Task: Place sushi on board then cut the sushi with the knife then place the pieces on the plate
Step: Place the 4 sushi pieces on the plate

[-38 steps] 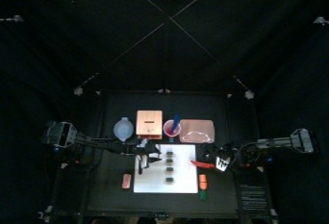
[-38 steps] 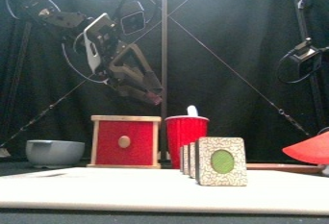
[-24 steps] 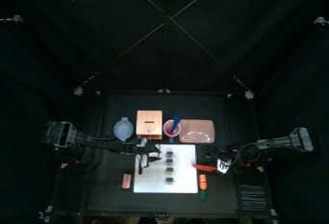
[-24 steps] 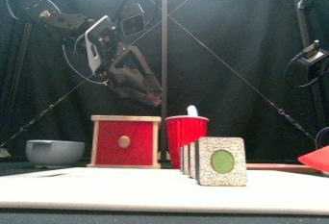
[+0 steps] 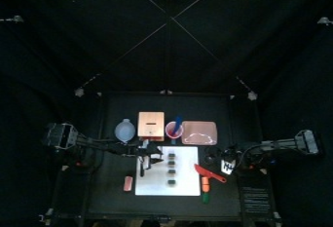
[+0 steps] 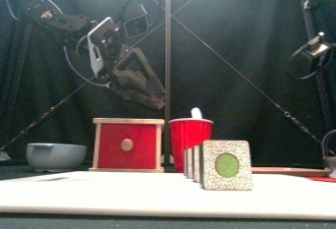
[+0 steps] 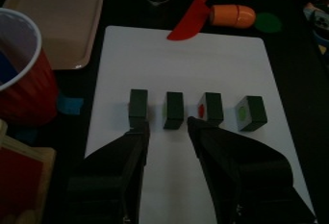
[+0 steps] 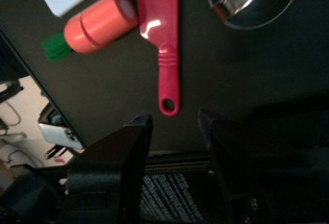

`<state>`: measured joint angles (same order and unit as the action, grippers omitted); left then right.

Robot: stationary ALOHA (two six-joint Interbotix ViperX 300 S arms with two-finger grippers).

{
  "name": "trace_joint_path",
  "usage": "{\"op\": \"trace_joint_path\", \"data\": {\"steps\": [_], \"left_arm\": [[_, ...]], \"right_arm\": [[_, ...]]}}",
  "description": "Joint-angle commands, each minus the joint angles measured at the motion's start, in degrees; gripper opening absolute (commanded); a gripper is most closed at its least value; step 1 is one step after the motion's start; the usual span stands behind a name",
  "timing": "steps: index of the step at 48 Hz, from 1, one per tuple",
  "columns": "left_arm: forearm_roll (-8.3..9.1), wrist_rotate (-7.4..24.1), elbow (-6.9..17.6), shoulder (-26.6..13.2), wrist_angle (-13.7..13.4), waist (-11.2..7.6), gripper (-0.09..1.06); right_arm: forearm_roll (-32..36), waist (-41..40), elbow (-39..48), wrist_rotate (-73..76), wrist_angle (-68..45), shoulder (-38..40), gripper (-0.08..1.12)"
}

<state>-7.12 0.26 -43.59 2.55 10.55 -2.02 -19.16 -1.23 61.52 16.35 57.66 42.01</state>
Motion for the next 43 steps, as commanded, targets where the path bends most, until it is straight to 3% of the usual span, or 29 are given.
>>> {"op": "trace_joint_path", "data": {"steps": [1, 12, 19, 24, 28, 35, 43], "left_arm": [[0.09, 0.00, 0.53, 1.14, 0.53, 0.62, 0.76], [0.18, 0.26, -0.35, 1.49, 1.58, 1.49, 0.76], [0.09, 0.18, -2.46, 3.16, 5.54, 1.67, 0.76], [0.00, -0.09, -5.01, 4.75, 9.67, 1.76, 0.76], [-0.53, -0.09, -6.59, 5.54, 11.16, 1.76, 0.76], [-1.85, 0.09, -8.00, 6.24, 11.51, 1.85, 0.76], [-1.93, 0.18, -8.88, 6.42, 11.43, 2.37, 0.76]], "right_arm": [[3.43, -2.11, -4.57, -0.09, 0.70, 1.05, 0.79], [18.02, -3.69, -12.13, 0.00, -1.85, -1.14, 0.80], [25.40, -3.69, -14.50, 0.26, -9.40, -6.15, 0.80], [26.54, -3.69, -15.29, 0.09, -16.08, -9.67, 0.81], [26.54, -3.78, -15.47, 0.09, -20.92, -12.22, 0.81], [26.28, -3.69, -15.82, 0.09, -29.36, -16.61, 0.81], [25.58, -3.34, -16.88, 0.00, -36.91, -21.71, 0.82]]}}
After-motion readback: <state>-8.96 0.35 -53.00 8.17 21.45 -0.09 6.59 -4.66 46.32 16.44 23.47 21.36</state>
